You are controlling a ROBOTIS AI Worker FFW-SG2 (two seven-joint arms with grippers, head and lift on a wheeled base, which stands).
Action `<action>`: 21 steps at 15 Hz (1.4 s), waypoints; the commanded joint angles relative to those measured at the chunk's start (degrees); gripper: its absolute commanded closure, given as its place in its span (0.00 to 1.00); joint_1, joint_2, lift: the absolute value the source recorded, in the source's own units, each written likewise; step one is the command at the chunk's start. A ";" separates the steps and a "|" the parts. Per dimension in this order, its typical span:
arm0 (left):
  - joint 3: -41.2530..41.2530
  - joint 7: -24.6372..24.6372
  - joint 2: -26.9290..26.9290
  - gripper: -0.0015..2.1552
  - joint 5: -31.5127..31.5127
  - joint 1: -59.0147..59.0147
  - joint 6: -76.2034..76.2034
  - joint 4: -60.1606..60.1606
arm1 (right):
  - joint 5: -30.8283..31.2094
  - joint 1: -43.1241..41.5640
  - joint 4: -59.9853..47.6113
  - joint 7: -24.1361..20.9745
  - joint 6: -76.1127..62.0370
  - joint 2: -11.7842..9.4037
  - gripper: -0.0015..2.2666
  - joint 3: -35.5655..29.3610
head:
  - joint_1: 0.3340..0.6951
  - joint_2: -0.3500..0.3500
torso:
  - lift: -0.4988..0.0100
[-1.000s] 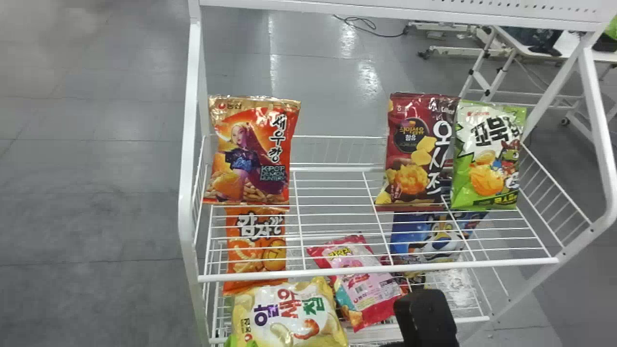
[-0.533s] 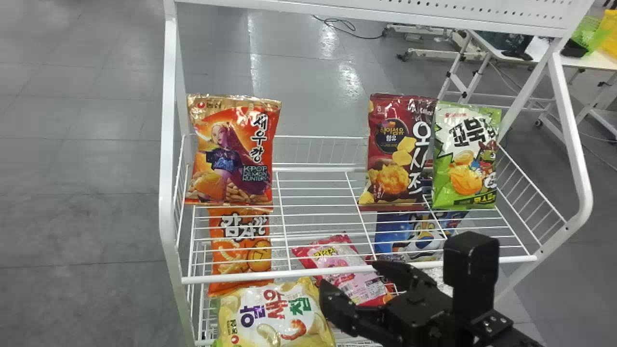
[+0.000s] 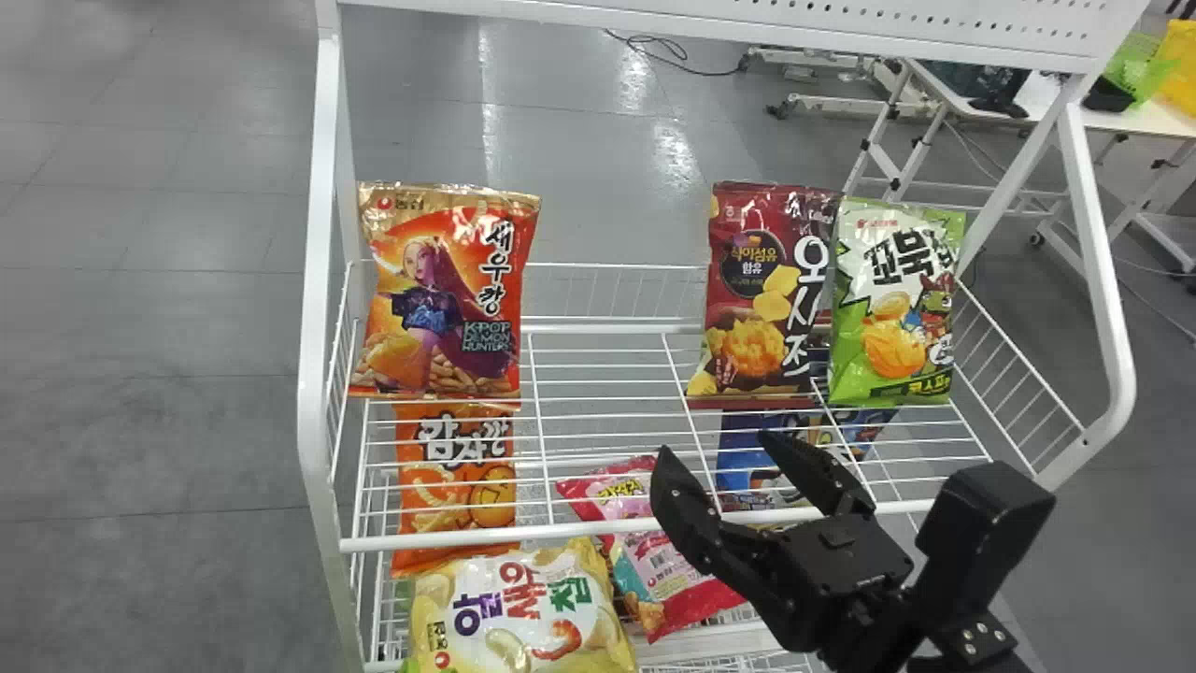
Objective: Hold basket handle with left hand then pick spicy shrimp crackers with right hand and place into basket
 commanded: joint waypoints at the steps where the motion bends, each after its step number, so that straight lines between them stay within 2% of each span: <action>1: 0.01 -0.06 -0.24 0.88 -0.14 0.04 0.07 -0.09 | -0.02 1.46 2.31 -1.52 -6.59 0.05 0.02 0.25 | 1.00 0.14 | 0.91; 9: 0.10 -0.15 -0.33 0.88 -0.14 0.04 0.07 -0.70 | 3.14 2.34 7.40 -4.07 -14.32 -0.83 0.03 1.22 | 1.00 0.05 | 0.91; 21: 1.60 -1.03 -0.42 0.88 2.68 1.01 0.07 -4.57 | 5.16 2.87 7.58 -4.33 -19.60 -1.09 0.03 2.71 | 1.00 0.08 | 0.91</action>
